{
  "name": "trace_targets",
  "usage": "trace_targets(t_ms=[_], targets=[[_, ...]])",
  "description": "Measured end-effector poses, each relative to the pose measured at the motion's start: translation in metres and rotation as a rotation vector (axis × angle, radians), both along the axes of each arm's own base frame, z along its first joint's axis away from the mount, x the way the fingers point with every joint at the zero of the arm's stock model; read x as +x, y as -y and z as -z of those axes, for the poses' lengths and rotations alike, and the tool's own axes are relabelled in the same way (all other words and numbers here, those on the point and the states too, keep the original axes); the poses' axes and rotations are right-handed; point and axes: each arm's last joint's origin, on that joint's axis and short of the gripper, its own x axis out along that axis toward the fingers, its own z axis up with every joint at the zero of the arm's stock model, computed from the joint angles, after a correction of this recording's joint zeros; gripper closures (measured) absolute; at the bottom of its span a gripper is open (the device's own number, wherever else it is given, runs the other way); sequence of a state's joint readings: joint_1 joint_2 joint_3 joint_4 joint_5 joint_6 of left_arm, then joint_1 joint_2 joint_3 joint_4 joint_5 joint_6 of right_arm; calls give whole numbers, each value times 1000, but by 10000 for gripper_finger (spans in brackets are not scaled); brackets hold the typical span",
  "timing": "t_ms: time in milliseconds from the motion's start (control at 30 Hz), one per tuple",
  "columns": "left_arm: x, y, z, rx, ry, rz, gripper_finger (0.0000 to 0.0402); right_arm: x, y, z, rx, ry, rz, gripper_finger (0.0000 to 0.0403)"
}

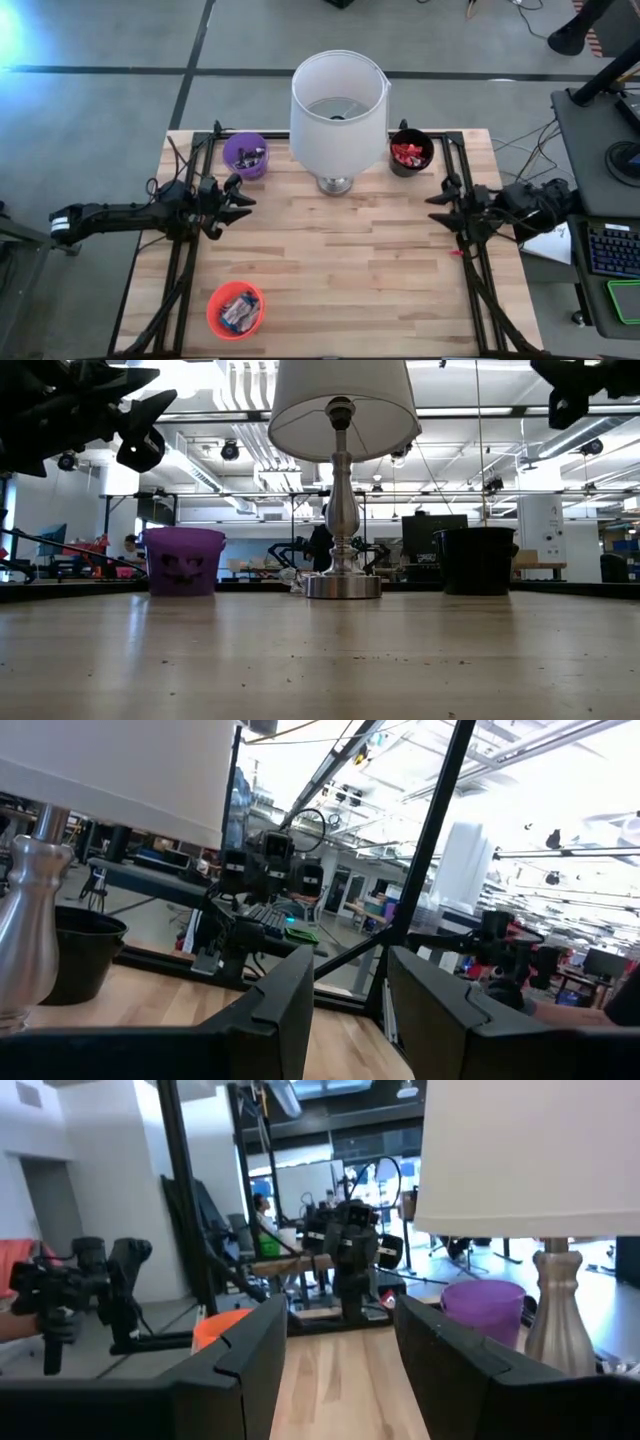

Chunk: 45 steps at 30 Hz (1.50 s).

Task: Organize candy in baskets
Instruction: Return to Home Position

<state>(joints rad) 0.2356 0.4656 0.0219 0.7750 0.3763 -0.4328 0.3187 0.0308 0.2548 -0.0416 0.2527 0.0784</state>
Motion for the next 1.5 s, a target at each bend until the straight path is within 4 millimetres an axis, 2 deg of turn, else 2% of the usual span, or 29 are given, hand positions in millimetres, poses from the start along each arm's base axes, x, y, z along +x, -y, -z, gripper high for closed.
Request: trace_targets(t_ms=[267,600,767,1267,1500], targets=[[0,0,0,-35,-5,12,287,8,-3,26,-2,-42,-2,225],[-1,0,-1,-43,1,14,287,14,-6,49,-21,-85,-57,225],[-2,0,-2,-42,10,12,287,19,-9,68,-28,-104,-80,225],[-2,0,-1,-46,4,8,287,19,-9,71,-42,-128,-77,225],[-1,-3,-1,-88,8,-83,287,19,-9,71,-43,-130,-74,225]])
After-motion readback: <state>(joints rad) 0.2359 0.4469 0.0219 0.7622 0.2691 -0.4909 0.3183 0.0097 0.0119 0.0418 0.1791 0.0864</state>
